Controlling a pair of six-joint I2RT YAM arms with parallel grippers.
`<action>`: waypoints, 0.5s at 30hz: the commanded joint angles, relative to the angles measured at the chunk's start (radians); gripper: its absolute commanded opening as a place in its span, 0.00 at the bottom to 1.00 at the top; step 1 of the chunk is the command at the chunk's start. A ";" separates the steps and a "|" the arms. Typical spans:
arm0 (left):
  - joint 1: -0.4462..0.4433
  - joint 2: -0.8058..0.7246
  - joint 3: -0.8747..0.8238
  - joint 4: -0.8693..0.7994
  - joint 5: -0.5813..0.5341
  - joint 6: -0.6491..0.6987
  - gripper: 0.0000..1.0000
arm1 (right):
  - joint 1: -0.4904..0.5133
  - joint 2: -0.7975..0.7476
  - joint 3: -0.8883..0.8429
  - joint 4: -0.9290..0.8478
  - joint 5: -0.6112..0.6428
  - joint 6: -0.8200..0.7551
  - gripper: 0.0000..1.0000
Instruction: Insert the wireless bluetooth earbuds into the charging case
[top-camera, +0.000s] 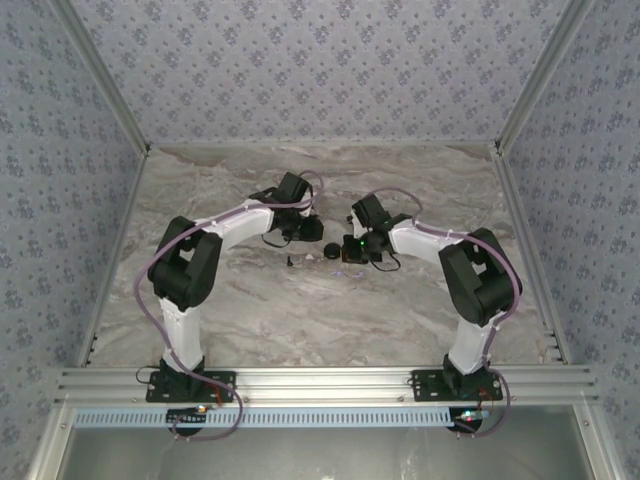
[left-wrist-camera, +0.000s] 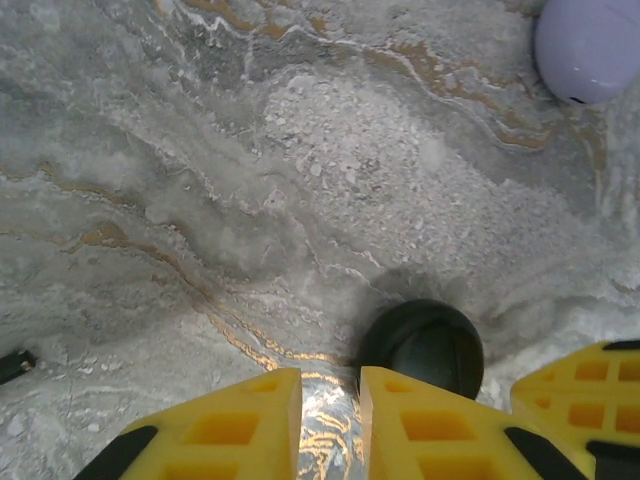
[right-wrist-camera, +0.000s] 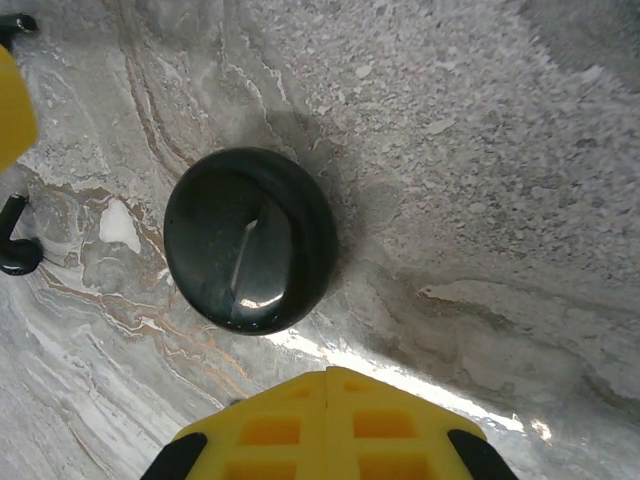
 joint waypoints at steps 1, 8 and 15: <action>-0.010 0.039 0.046 -0.037 0.027 -0.013 0.17 | 0.008 0.030 0.031 0.005 -0.018 0.036 0.00; -0.017 0.088 0.060 -0.039 0.040 -0.023 0.03 | 0.009 0.066 0.049 0.010 -0.014 0.051 0.00; -0.030 0.105 0.050 -0.049 0.044 -0.025 0.00 | 0.011 0.093 0.078 0.006 -0.018 0.053 0.00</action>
